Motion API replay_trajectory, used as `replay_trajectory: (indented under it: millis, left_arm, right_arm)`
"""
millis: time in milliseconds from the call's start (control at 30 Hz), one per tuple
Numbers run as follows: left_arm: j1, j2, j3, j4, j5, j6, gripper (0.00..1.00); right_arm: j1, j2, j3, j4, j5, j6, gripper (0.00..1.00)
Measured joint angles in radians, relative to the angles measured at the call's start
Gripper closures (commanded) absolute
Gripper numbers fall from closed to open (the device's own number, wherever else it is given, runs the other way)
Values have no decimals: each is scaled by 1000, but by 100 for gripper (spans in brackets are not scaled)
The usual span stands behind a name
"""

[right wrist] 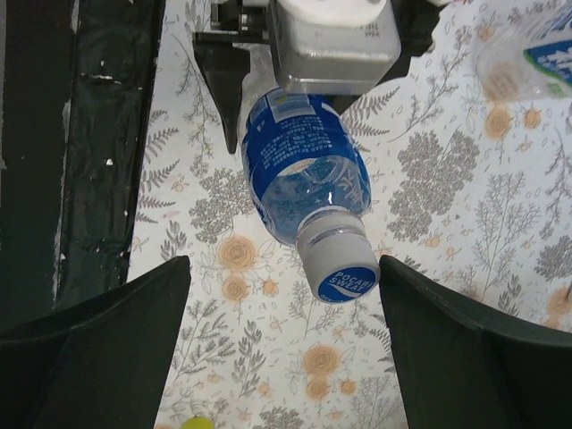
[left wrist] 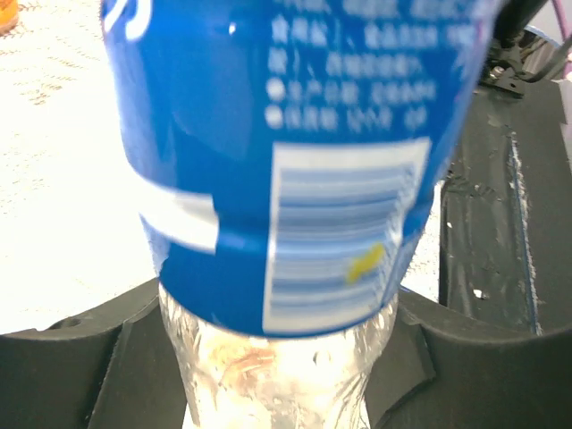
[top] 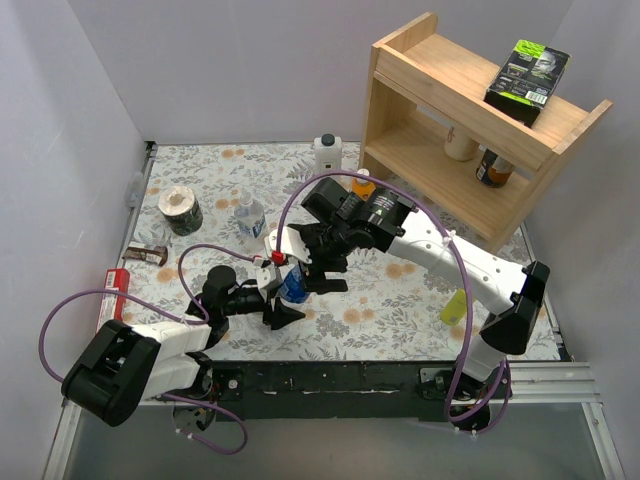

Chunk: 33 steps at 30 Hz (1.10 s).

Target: Screw on the bottle caps

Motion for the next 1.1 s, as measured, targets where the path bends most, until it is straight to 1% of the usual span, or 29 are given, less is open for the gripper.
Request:
replay_trajectory:
  millis: [200,400,633,833,933,1100]
  left_arm:
    - [0,0,-6,8,15,0,100]
    - [1,-4,-7,15,15,0,100]
    - [2,-21,-9,27,14,0,100]
    - [6,-23,-9,45,10,-4,100]
    - [9,-24,-8,44,10,-5,100]
    - [9,-24,4,26,19,-13,100]
  right_arm:
    - [-1,-13,-18,-15,22,22,10]
    - [-1,-4,-9,-24,35,39,13]
    - [-11,42,15,-84,44,59,14]
    - [-18,36,32,-151,53,78,14]
    - [-38,20,34,-173,46,85,14]
    - [-148,27,122,-156,5,105,15]
